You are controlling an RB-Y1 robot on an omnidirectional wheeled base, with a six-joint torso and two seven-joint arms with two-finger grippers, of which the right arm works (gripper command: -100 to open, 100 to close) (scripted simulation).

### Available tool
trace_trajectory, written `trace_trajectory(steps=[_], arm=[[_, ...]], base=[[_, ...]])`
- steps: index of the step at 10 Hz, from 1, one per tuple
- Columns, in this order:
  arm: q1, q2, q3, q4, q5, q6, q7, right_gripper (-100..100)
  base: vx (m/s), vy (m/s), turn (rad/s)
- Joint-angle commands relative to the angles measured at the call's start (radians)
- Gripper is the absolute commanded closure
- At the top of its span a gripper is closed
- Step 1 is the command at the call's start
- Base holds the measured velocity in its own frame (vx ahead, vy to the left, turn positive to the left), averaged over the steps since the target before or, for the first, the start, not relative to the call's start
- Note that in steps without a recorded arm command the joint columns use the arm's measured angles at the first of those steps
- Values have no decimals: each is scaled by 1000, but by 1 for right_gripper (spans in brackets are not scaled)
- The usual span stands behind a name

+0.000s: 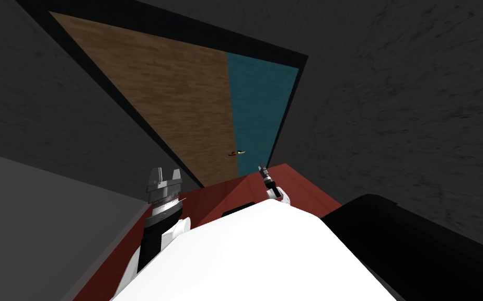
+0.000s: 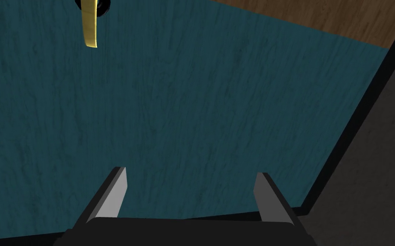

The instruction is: Pull the door open

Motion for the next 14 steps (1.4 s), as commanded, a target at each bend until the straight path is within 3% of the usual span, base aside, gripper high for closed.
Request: trace_trajectory(steps=[1,10,14], arm=[[-11,-8,-2,46,-1,-17,-14,-100],[-64,-41,-7,250,-4,-75,-77,-100],[-94,-59,-10,368,-6,-108,-114,-100]], base=[[100,67,35],[108,50,26],[137,68,35]])
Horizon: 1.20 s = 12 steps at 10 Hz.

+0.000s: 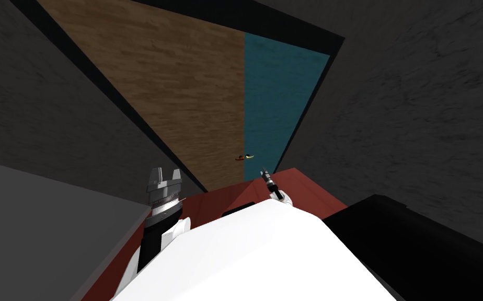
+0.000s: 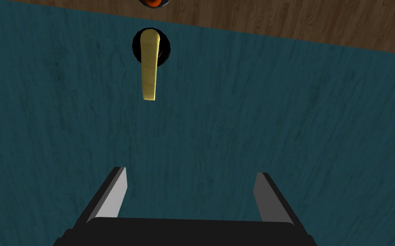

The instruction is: Pull the door open

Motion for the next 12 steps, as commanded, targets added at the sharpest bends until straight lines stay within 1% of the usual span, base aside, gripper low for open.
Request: trace_trajectory(steps=[1,6,7,8,12], arm=[[-9,-6,-1,38,-1,-12,-13,-100],[-30,-18,-3,119,-2,-35,-38,-100],[-37,-22,-4,147,-2,-43,-47,-100],[-37,-22,-4,147,-2,-43,-47,-100],[-54,-32,-6,212,-3,-61,-67,-100]], base=[[156,53,28],[104,27,18],[114,30,30],[113,26,12],[104,24,16]])
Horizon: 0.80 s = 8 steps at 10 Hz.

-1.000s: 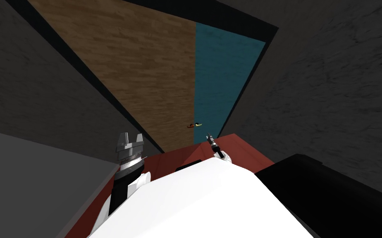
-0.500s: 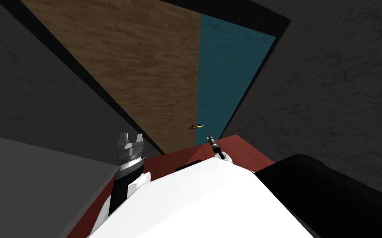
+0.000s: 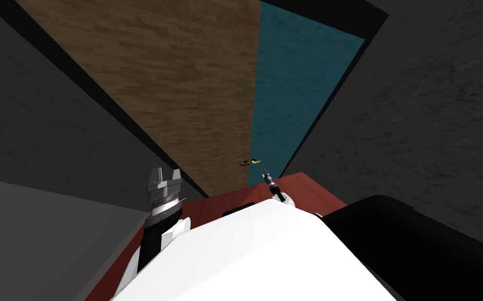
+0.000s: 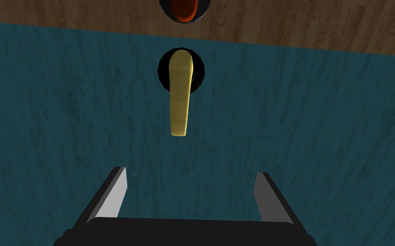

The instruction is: Pull the door open

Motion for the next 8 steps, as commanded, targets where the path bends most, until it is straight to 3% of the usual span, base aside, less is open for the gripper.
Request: trace_trajectory(steps=[1,2,3,5,7,8], arm=[[-8,-2,-1,28,0,-9,-8,-100],[-13,-5,-1,47,-1,-14,-14,-100],[-9,-4,-1,33,0,-10,-10,-100],[2,-22,-51,65,-28,-3,6,-100],[2,-22,-51,65,-28,-3,6,-100],[4,-26,-67,75,-37,-1,13,-100]], base=[[133,8,21],[148,31,30],[68,18,5],[-1,-27,109],[-12,-23,17],[-9,-16,56]])
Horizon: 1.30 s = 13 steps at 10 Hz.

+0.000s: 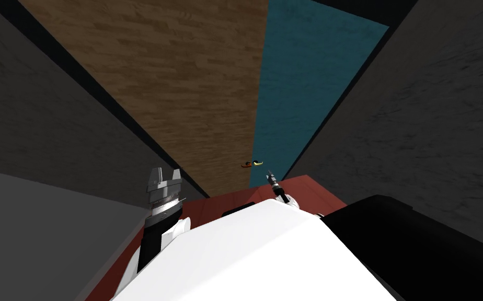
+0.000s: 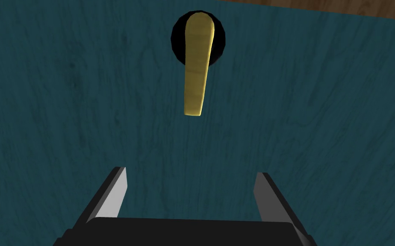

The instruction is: Pull the door open

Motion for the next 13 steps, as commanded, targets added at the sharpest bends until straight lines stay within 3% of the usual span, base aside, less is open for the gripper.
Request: trace_trajectory(steps=[1,3,4,5,7,9,10,12,13], arm=[[4,-9,-34,22,-19,4,14,-100],[4,-9,-34,22,-19,4,14,-100],[5,-16,-69,43,-39,9,30,-100],[5,-16,-69,43,-39,9,30,-100],[-4,-17,-111,71,-64,15,52,-100],[-30,1,-127,84,-75,17,70,-100],[-52,20,-120,83,-73,16,76,-100],[-80,45,-102,75,-65,14,80,-100],[-80,45,-102,75,-65,14,80,-100]], base=[[-4,-33,175],[4,-30,21],[15,-39,152],[17,-51,114],[36,-90,194],[74,-137,251],[163,-75,263],[208,41,220],[133,71,40]])
